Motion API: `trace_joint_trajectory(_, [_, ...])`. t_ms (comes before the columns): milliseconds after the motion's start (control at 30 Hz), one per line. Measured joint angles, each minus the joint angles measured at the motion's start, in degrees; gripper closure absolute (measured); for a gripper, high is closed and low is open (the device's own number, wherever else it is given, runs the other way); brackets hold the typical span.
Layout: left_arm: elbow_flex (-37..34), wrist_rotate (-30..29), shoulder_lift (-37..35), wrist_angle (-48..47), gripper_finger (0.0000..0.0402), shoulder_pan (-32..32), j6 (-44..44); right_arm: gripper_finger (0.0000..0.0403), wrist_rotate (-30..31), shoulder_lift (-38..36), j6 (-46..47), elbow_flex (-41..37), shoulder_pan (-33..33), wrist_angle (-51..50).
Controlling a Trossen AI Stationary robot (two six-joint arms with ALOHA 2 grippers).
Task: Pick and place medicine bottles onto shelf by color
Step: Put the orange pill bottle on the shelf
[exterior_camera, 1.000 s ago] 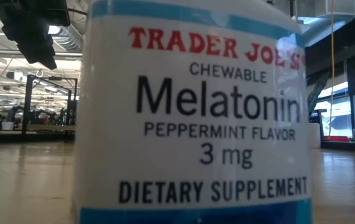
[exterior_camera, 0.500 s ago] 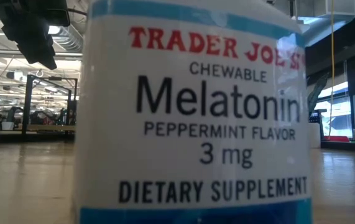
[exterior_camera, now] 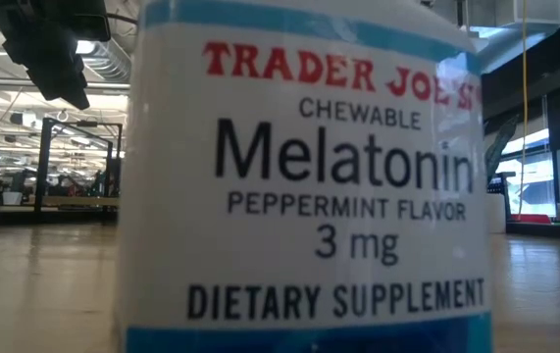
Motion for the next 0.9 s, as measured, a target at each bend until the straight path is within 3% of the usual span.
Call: trace_joint_trajectory(900, [0.0,0.0,0.0,0.0,0.0401,0.0,0.0,0.0065,0.0,2.1,0.1,0.0,0.0,2.6])
